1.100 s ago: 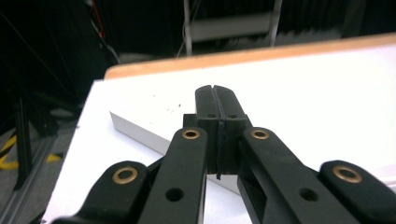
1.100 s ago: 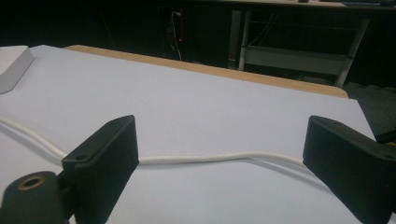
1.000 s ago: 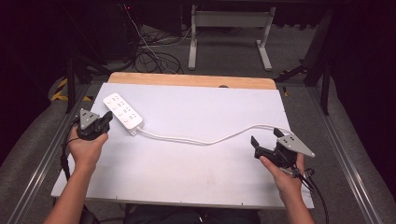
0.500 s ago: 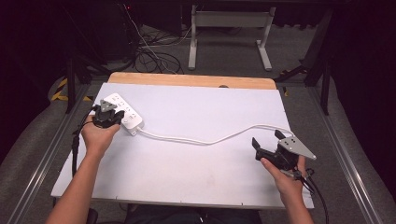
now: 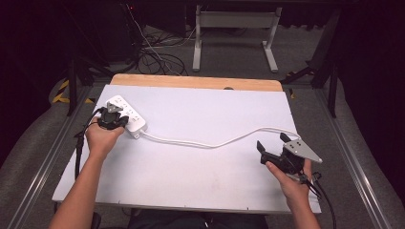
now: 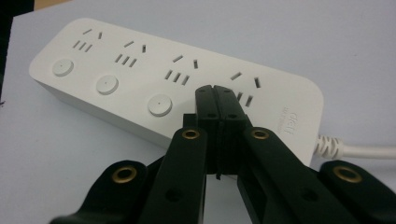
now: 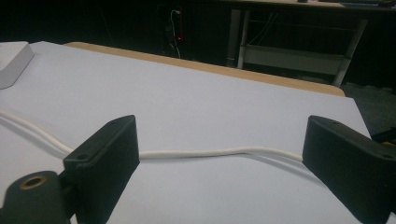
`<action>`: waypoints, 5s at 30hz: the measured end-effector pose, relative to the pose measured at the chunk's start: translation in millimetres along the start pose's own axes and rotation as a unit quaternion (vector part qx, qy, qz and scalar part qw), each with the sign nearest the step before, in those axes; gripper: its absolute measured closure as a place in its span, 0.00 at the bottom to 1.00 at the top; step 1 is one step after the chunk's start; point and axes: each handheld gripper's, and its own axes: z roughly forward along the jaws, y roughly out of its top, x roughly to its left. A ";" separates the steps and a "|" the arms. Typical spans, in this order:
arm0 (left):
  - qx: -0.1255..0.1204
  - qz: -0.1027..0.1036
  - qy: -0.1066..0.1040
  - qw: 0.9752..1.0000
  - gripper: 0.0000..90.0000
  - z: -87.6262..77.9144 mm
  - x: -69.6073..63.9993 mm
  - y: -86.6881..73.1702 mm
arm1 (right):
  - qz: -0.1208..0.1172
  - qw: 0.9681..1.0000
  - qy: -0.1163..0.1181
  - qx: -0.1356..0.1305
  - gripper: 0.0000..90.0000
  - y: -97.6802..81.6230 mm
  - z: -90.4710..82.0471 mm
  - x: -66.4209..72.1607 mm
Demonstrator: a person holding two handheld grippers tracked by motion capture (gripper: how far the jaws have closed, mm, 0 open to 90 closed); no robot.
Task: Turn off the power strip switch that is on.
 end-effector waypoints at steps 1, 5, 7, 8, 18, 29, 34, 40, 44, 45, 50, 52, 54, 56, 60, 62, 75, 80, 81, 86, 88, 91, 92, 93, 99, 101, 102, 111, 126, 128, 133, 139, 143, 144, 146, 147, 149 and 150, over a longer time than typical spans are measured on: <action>0.003 -0.003 -0.003 1.000 1.00 1.3 -0.2 0.1 | 0.001 1.000 0.001 0.000 0.12 0.0 -0.2 -0.1; 0.002 0.001 -0.010 1.000 1.00 1.9 0.4 -0.2 | 0.002 1.000 0.002 -0.001 0.12 0.1 -0.2 -0.4; 0.003 -0.003 -0.013 1.000 1.00 2.0 0.7 -0.5 | 0.002 1.000 0.002 0.000 0.12 0.0 -0.2 -0.5; 0.007 -0.003 -0.013 1.000 1.00 1.9 0.8 -0.7 | 0.002 1.000 0.003 0.000 0.12 0.0 -0.8 -0.2; 0.011 -0.013 -0.010 1.000 1.00 2.9 -1.0 -0.6 | 0.004 1.000 0.001 -0.003 0.12 1.0 -2.2 -0.5; 0.014 -0.015 0.002 1.000 1.00 2.8 -5.0 -0.5 | 0.003 1.000 0.000 -0.005 0.12 2.3 -3.0 -0.7; 0.022 -0.017 0.003 1.000 1.00 3.4 -7.1 0.5 | 0.002 1.000 -0.001 -0.006 0.12 3.0 -3.4 -0.5; 0.023 -0.003 0.019 1.000 1.00 4.0 -11.4 1.4 | 0.003 1.000 0.000 -0.008 0.12 3.7 -3.2 -0.6; 0.023 -0.010 0.013 1.000 1.00 3.6 -9.8 1.1 | 0.003 1.000 0.001 -0.008 0.12 3.6 -3.1 -0.2; 0.023 -0.009 0.013 1.000 1.00 3.6 -9.9 1.1 | 0.003 1.000 0.002 -0.008 0.12 3.5 -2.9 -0.2; 0.022 -0.009 0.011 1.000 1.00 3.6 -8.9 1.0 | 0.001 1.000 0.001 -0.007 0.12 3.1 -2.3 0.2; 0.023 -0.009 0.012 1.000 1.00 3.5 -9.3 1.0 | 0.001 1.000 0.002 -0.006 0.12 3.0 -2.2 0.3; 0.021 -0.010 0.010 1.000 1.00 3.7 -8.4 1.0 | 0.001 1.000 0.002 -0.006 0.12 3.0 -2.1 0.4; 0.021 -0.014 0.006 1.000 1.00 3.4 -7.7 0.7 | 0.001 1.000 0.001 -0.005 0.12 3.0 -2.1 0.5; 0.020 -0.011 0.008 1.000 1.00 3.6 -7.8 0.7 | 0.001 1.000 0.001 -0.006 0.13 3.0 -2.1 0.2; 0.020 -0.010 0.010 1.000 1.00 3.6 -8.3 0.8 | 0.001 1.000 0.001 -0.006 0.13 3.0 -2.2 0.3; 0.009 -0.011 0.010 1.000 1.00 4.9 -8.4 -0.6 | 0.000 1.000 0.000 -0.007 0.13 3.1 -2.4 0.7; -0.004 -0.009 -0.001 1.000 1.00 3.4 -9.1 -0.5 | -0.001 1.000 0.001 -0.006 0.13 3.2 -1.9 0.5; -0.007 -0.002 -0.006 1.000 1.00 3.7 -9.9 -0.5 | 0.000 1.000 0.001 -0.006 0.13 3.2 -1.6 0.6; -0.006 0.024 0.001 1.000 1.00 4.9 -18.8 0.6 | 0.000 1.000 0.000 -0.006 0.13 3.1 -1.8 0.6; -0.014 0.019 -0.002 1.000 1.00 1.9 -17.7 0.9 | 0.001 1.000 0.001 -0.008 0.13 3.3 -2.5 0.6; -0.055 -0.013 -0.011 0.998 1.00 -9.6 -13.0 2.4 | 0.001 1.000 -0.002 -0.008 0.13 3.5 -3.4 -0.1; -0.069 -0.022 -0.013 0.997 1.00 -13.3 -11.2 2.0 | 0.000 1.000 -0.001 -0.007 0.13 3.4 -3.5 -0.1; -0.079 -0.030 -0.013 0.996 1.00 -17.1 -9.7 1.2 | 0.000 1.000 -0.001 -0.007 0.13 3.4 -3.5 -0.1; -0.151 -0.075 -0.011 0.986 1.00 -47.1 2.5 -8.5 | 0.001 1.000 0.000 -0.008 0.13 3.3 -3.1 0.0; -0.177 -0.094 -0.009 0.980 1.00 -57.8 7.8 -12.7 | 0.002 1.000 0.001 -0.009 0.13 3.4 -2.9 0.0; -0.190 -0.106 -0.005 0.976 1.00 -62.8 9.6 -15.0 | 0.002 1.000 0.002 -0.009 0.13 3.3 -2.9 -0.1; -0.269 -0.115 0.004 0.956 1.00 -101.4 2.4 -38.1 | 0.003 1.000 0.003 -0.010 0.13 4.2 -2.8 -1.1; -0.347 -0.148 0.033 0.926 1.00 -118.1 1.9 -74.0 | 0.004 1.000 0.005 -0.014 0.13 4.7 -3.9 -1.8; -0.344 -0.146 0.037 0.927 0.99 -114.6 2.1 -74.3 | 0.004 1.000 0.004 -0.013 0.13 4.8 -3.9 -1.6; -0.337 -0.139 0.040 0.930 0.98 -111.1 0.2 -73.3 | 0.004 1.000 0.004 -0.014 0.13 4.8 -4.1 -2.0; -0.336 -0.118 0.049 0.933 0.87 -110.3 -3.8 -70.7 | 0.004 1.000 0.003 -0.015 0.13 5.1 -5.3 -2.4; -0.322 -0.142 0.048 0.935 0.32 -105.7 -5.7 -65.2 | 0.005 1.000 0.002 -0.015 0.13 5.2 -5.1 -2.5; -0.325 -0.134 0.051 0.935 0.25 -104.4 -6.1 -65.6 | 0.005 1.000 0.002 -0.015 0.13 5.2 -5.0 -2.5; -0.330 -0.133 0.067 0.932 0.03 -102.3 -9.2 -65.3 | 0.004 1.000 0.003 -0.015 0.13 5.2 -4.9 -2.5; -0.330 -0.130 0.072 0.932 0.03 -102.2 -9.8 -64.8 | 0.004 1.000 0.003 -0.015 0.13 5.2 -4.9 -2.5; -0.333 -0.130 0.081 0.930 0.04 -102.1 -11.7 -64.1 | 0.004 1.000 0.004 -0.015 0.13 5.2 -4.7 -2.5; -0.333 -0.126 0.083 0.931 0.04 -102.1 -11.9 -64.1 | 0.004 1.000 0.004 -0.015 0.13 5.2 -4.7 -2.5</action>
